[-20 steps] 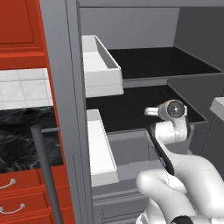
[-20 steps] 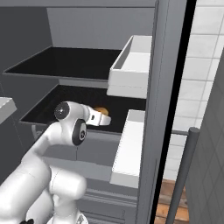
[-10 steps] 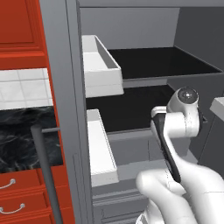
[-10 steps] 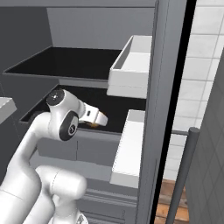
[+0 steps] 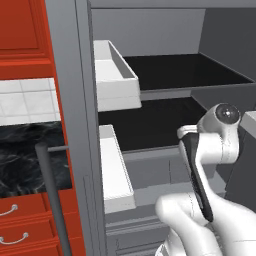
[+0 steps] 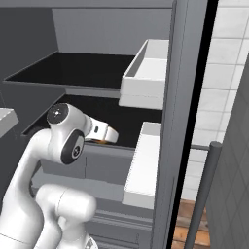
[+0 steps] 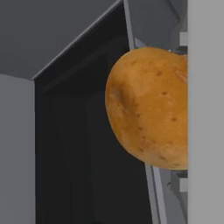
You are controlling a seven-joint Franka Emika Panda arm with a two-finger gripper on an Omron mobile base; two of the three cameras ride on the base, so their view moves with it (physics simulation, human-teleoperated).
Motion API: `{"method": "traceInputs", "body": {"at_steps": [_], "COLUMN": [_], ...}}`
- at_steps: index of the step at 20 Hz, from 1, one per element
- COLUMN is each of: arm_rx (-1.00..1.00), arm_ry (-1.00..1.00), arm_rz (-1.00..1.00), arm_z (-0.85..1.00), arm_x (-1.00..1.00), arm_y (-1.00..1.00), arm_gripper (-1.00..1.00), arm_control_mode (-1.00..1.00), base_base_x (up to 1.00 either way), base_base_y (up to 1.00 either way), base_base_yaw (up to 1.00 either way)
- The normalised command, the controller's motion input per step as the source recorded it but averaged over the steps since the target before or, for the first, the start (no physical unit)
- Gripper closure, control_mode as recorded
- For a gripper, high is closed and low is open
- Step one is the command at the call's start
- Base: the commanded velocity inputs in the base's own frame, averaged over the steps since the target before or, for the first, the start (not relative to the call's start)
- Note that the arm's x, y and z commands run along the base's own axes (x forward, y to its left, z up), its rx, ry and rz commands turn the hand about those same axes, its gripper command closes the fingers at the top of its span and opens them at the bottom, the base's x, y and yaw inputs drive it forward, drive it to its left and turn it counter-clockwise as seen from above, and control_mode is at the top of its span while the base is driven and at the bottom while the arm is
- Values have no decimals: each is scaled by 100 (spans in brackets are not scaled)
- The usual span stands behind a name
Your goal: Gather the onion and potato from the fridge and place them on a tray on the dining counter. Then gather the steak and fish from the fridge and place them on the other tray.
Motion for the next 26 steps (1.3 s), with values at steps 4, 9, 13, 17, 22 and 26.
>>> {"method": "traceInputs", "body": {"at_steps": [4, 9, 13, 17, 22, 26], "arm_rx": [0, 0, 0, 0, 0, 0], "arm_ry": [20, 15, 4, -4, -13, -13], "arm_rz": [5, 4, 3, 3, 3, 4], "arm_z": [39, 33, 24, 2, 0, 1], "arm_x": [-5, -2, -9, -14, -24, -35], "arm_y": [8, 10, 10, 20, 26, 24], "arm_gripper": [100, 100, 100, 100, 100, 100], "arm_control_mode": [-100, -100, -100, -100, -100, -100], "base_base_x": [0, 0, 0, 0, 0, 0], "base_base_y": [0, 0, 0, 0, 0, 0], "base_base_yaw": [0, 0, 0, 0, 0, 0]}}
